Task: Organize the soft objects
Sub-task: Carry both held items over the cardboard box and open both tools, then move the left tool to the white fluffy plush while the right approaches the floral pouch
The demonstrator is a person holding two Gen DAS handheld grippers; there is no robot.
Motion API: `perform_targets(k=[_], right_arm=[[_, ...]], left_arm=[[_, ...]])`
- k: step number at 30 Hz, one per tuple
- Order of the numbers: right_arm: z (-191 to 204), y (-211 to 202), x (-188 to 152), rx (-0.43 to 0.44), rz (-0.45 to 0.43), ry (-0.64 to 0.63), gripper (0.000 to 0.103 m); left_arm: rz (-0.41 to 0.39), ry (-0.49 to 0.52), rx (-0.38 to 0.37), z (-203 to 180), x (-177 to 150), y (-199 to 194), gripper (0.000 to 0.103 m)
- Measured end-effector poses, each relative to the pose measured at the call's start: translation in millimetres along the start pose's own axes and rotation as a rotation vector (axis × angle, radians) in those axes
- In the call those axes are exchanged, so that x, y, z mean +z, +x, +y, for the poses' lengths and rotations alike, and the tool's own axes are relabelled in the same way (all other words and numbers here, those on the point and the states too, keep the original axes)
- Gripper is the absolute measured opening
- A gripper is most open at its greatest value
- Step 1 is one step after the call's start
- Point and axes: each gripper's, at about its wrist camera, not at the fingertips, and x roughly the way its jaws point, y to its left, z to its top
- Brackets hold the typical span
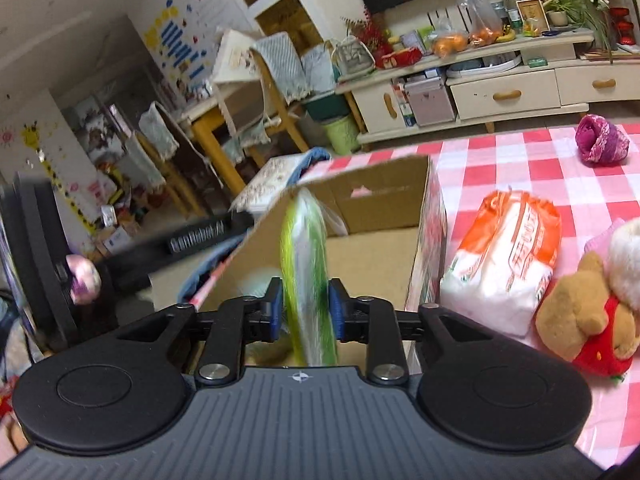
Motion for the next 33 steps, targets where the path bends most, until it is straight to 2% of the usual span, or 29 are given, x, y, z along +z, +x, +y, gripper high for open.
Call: perform_targets(k=[1, 2, 3, 5, 7, 14, 19, 33], right_arm=[[1, -1, -1, -0.006, -0.003, -0.006, 0.056], [2, -5, -2, -0.013, -0.014, -0.011, 0.074], [2, -4, -1, -0.026, -0.028, -0.02, 0.084], [3, -12, -2, -0.052, -0.054, -0.048, 0.088], [3, -19, -5, -0.092, -0.086, -0.082, 0.099], [-3, -49, -16, -0.23, -0.182, -0.159, 0.102], [-15, -53, -18, -0.301, -0.227, -0.181, 0.103], [-47, -72, -29, -0.395, -0.262, -0.125, 0.103]], left_arm=[[-0.006, 0.004, 0.001, -1, -3, -4, 0.094], [-0.011, 0.01, 0.003, -2, -2, -5, 0.094], [-0.013, 0.018, 0.003, -3, -2, -6, 0.095], [-0.014, 0.031, 0.004, -5, -3, -8, 0.098], [-0.015, 0.038, 0.002, -8, -3, -9, 0.099], [-0.027, 0.075, -0.009, -22, -4, -15, 0.102], [-0.026, 0.096, -0.028, -38, -3, -17, 0.102], [-0.02, 0.179, -0.076, -78, -11, -25, 0.102]])
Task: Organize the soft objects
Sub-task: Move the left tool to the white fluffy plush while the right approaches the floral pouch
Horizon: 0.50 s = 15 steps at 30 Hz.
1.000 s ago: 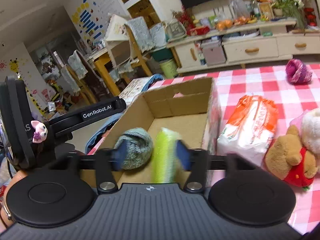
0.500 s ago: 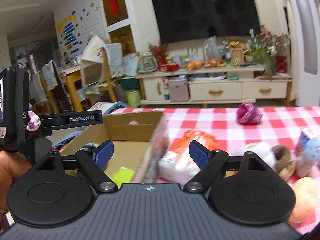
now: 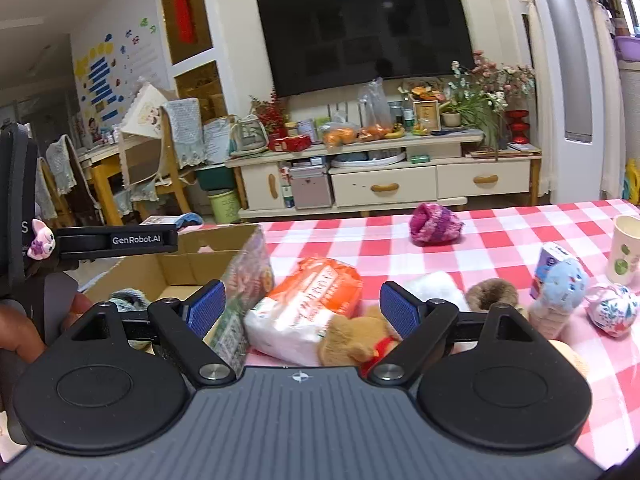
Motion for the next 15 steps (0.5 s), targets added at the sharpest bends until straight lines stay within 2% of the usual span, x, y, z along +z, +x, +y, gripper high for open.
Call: perform_targets(k=[15], right_arm=[[-30, -21, -11, -0.101, -0.042, 0.016, 0.103]], left_arm=[[-0.016, 0.067, -0.079, -43, -7, -11, 0.102]])
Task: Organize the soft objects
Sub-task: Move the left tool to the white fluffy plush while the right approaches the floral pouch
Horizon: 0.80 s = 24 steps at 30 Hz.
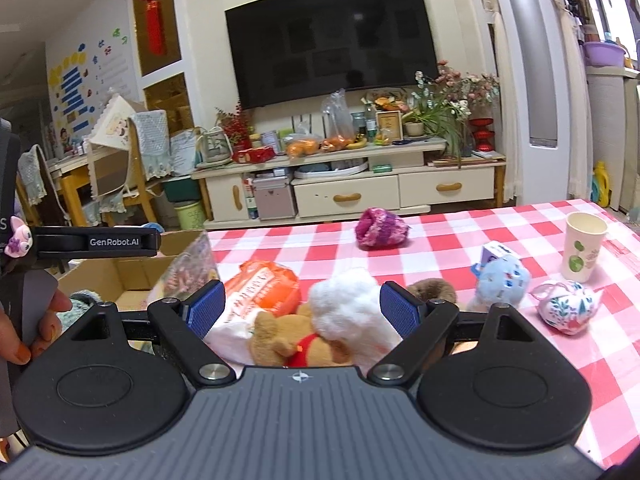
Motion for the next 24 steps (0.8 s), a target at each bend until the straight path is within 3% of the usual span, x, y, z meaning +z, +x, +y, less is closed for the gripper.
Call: perform_targets(k=[15, 24], right_arm=[[-35, -9, -8, -0.104, -0.019, 0.07, 0.103], [-64, -14, -12, -0.189, -0.039, 0.135, 0.103]], left_arm=[[-0.009, 0.078, -0.134, -48, -6, -7, 0.102], [0.02, 0.096, -0.253, -76, -12, -4, 0.102]])
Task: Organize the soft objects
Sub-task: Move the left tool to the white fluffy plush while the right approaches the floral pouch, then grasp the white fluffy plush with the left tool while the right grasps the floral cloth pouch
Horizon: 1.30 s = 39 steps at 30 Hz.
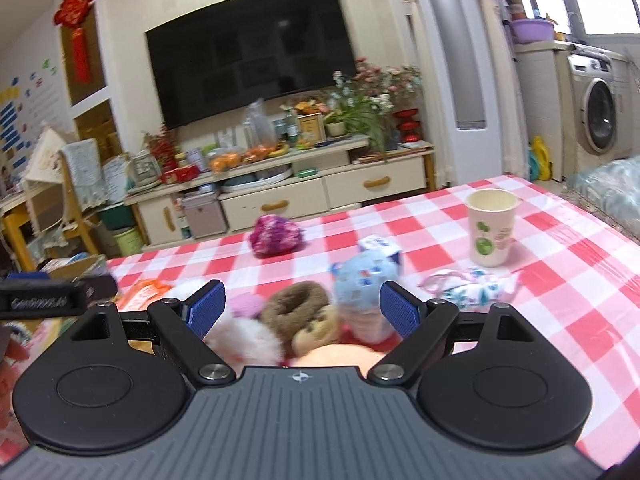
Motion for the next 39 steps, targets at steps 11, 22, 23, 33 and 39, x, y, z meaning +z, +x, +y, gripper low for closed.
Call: perform_targets(k=[11, 22, 23, 33, 39], right_arm=[[-83, 16, 5, -0.199, -0.017, 0.109, 0.103], [-136, 68, 6, -0.223, 0.117, 0.198, 0.103], [-137, 73, 7, -0.22, 0.128, 0.197, 0.103], [-131, 99, 2, -0.181, 0.231, 0.177, 0.103], [-125, 106, 3, -0.182, 0.268, 0.13, 0.103]], left_arm=[[0.063, 0.01, -0.159, -37, -8, 19, 0.102], [0.146, 0.073, -0.179, -63, -10, 59, 0.096], [0.153, 0.069, -0.181, -63, -10, 62, 0.094], [0.243, 0.037, -0.208, -67, -16, 85, 0.066], [0.25, 0.001, -0.216, -64, -16, 86, 0.057]])
